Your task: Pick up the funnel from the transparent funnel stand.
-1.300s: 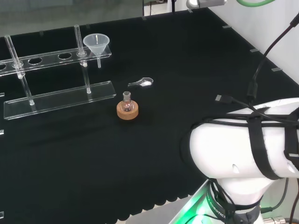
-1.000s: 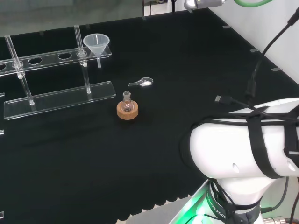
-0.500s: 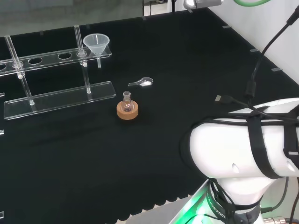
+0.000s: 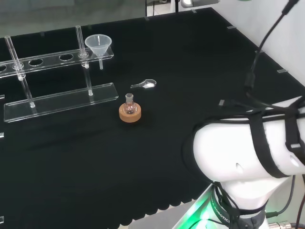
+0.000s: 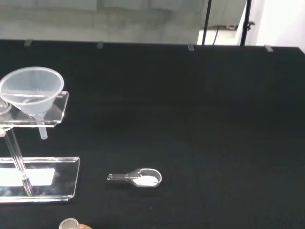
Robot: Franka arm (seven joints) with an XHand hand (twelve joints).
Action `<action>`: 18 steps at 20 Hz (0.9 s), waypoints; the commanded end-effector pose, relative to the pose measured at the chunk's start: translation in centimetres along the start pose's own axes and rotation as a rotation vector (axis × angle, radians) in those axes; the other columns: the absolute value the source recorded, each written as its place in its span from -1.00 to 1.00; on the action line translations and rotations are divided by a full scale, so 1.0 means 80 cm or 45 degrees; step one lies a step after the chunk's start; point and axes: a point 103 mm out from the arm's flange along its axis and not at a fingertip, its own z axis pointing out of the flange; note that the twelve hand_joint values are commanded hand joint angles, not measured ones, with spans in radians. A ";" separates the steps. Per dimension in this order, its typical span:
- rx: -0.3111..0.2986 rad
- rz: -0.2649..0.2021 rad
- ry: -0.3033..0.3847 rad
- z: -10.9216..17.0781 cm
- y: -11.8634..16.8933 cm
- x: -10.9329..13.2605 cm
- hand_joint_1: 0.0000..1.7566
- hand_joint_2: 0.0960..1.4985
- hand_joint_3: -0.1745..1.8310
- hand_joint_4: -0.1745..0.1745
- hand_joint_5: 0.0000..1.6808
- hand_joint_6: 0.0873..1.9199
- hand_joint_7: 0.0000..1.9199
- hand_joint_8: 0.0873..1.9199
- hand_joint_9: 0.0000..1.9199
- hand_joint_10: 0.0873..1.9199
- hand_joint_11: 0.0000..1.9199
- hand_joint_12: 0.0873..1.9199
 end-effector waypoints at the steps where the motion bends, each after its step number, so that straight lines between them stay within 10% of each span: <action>1: 0.062 -0.006 -0.044 0.022 0.069 0.023 -1.00 0.51 -0.45 0.05 -0.70 -1.00 -0.98 -0.73 -0.90 -0.39 -0.96 0.41; 18: 0.220 -0.098 -0.174 0.098 0.202 0.099 -0.72 0.31 -0.57 -0.01 -0.67 -1.00 -0.97 -0.55 -0.85 -0.34 -0.93 0.44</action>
